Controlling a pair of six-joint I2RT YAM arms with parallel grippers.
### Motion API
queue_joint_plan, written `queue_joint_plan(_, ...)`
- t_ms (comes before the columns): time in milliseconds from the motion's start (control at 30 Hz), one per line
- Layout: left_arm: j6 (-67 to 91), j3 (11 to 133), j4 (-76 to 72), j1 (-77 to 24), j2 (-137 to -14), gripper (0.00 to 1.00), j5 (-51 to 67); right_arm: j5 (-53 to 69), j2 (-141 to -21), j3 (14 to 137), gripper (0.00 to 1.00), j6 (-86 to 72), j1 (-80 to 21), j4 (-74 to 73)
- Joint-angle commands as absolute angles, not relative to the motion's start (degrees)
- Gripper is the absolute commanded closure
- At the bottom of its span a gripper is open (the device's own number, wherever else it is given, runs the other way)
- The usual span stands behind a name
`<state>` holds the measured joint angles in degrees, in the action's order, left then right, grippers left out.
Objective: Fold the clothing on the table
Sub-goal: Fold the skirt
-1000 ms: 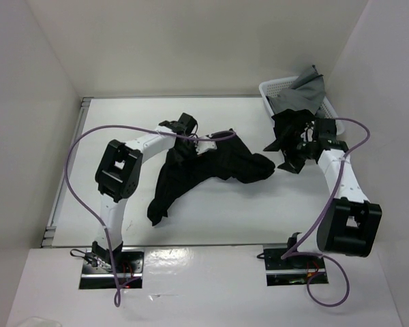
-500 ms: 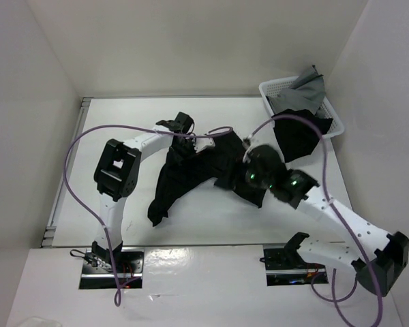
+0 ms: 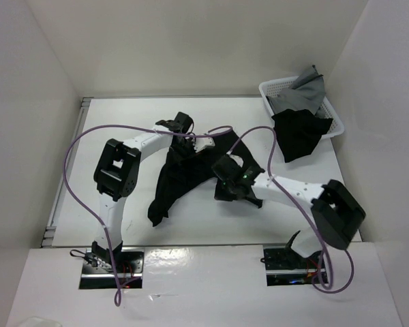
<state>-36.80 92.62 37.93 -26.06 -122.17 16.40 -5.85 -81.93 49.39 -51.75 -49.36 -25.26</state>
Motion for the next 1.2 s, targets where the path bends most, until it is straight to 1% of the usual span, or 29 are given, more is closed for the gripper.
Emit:
queue_joint_plan(0,-35.60,91.05,40.34,-26.28,-123.32,1.00,19.07,-13.35,-87.60,52.99,1.00,-53.52,-42.91,-27.49)
queue_joint_plan(67,-35.60,90.53,40.34,-26.28,-122.53,1.00,18.46,-16.68,-86.67,53.52,1.00,-54.05,-41.05,-28.48)
queue_joint_plan(100,-36.12,90.01,40.34,-26.28,-122.52,1.00,18.46,-21.40,-85.27,53.53,1.00,-54.05,-41.04,-28.48)
queue_joint_plan(133,-36.12,89.04,39.82,-26.28,-121.91,1.00,17.85,-23.62,-81.95,53.53,1.00,-54.05,-41.04,-28.48)
queue_joint_plan(200,-36.83,87.29,38.77,-26.80,-121.20,1.00,16.79,-28.62,-79.20,55.36,1.00,-54.67,-39.73,-28.48)
queue_joint_plan(267,-37.44,86.14,38.76,-27.59,-120.06,1.00,16.00,-27.96,-78.49,56.68,1.00,-51.53,-35.80,-26.20)
queue_joint_plan(333,-38.75,85.61,38.23,-28.30,-119.54,1.00,16.00,-24.70,-83.37,58.70,1.00,-48.18,-32.97,-23.91)
queue_joint_plan(467,-38.76,85.61,39.46,-28.83,-119.01,0.99,18.72,-25.22,-92.09,62.92,1.00,-45.45,-31.21,-22.07)
queue_joint_plan(533,-37.71,86.13,39.99,-28.83,-119.00,0.96,19.34,-24.70,-94.12,66.08,1.00,-45.44,-30.42,-22.76)
queue_joint_plan(567,-37.71,86.13,39.99,-28.83,-119.00,0.88,19.86,-24.70,-94.13,66.70,1.00,-44.92,-30.41,-22.76)
queue_joint_plan(600,-36.23,86.13,39.99,-28.83,-118.39,0.76,19.86,-24.70,-93.17,66.71,1.00,-44.30,-30.41,-22.76)
queue_joint_plan(633,-35.69,86.13,39.99,-28.13,-117.43,0.61,20.65,-24.70,-92.03,67.32,1.00,-43.69,-30.41,-22.76)
queue_joint_plan(667,-35.16,86.13,40.51,-27.60,-116.55,0.52,21.52,-24.70,-89.24,67.32,1.00,-43.16,-30.41,-22.76)
queue_joint_plan(700,-34.46,86.13,40.52,-27.08,-115.41,0.46,23.97,-24.18,-87.64,67.32,1.00,-42.63,-29.80,-23.63)
queue_joint_plan(733,-33.76,86.13,40.52,-26.29,-112.36,0.36,25.30,-23.47,-85.89,66.37,0.88,-42.63,-29.27,-24.77)
queue_joint_plan(767,-33.23,85.61,40.52,-26.28,-110.50,0.34,26.53,-22.51,-82.04,65.31,0.79,-42.63,-28.57,-24.79)
queue_joint_plan(800,-33.22,85.61,41.21,-26.28,-106.13,0.32,27.33,-20.76,-80.18,63.82,0.72,-42.10,-26.04,-24.79)
queue_joint_plan(833,-33.22,85.61,41.92,-27.24,-103.74,0.30,27.33,-18.57,-78.68,60.42,0.67,-42.10,-24.28,-24.79)
queue_joint_plan(867,-34.09,85.08,43.32,-29.68,-101.36,0.27,27.33,-13.67,-77.53,58.73,0.59,-41.40,-22.60,-23.13)
queue_joint_plan(900,-34.10,85.08,44.03,-30.92,-97.07,0.25,27.86,-11.36,-76.82,56.27,0.57,-40.27,-19.89,-22.33)
queue_joint_plan(967,-35.94,85.60,47.79,-33.73,-93.88,0.21,29.96,-7.23,-77.69,55.46,0.54,-39.46,-19.16,-19.79)
queue_joint_plan(1000,-36.47,86.21,49.20,-33.75,-92.48,0.21,31.80,-6.08,-79.96,55.46,0.52,-38.59,-19.16,-19.08)
queue_joint_plan(1100,-35.43,86.22,51.15,-32.70,-93.24,0.21,33.04,-2.55,-86.63,57.99,0.49,-38.06,-19.16,-17.58)
queue_joint_plan(1167,-30.19,83.68,45.74,-30.60,-94.56,0.21,30.07,-2.03,-89.81,59.41,0.49,-38.06,-19.16,-15.92)
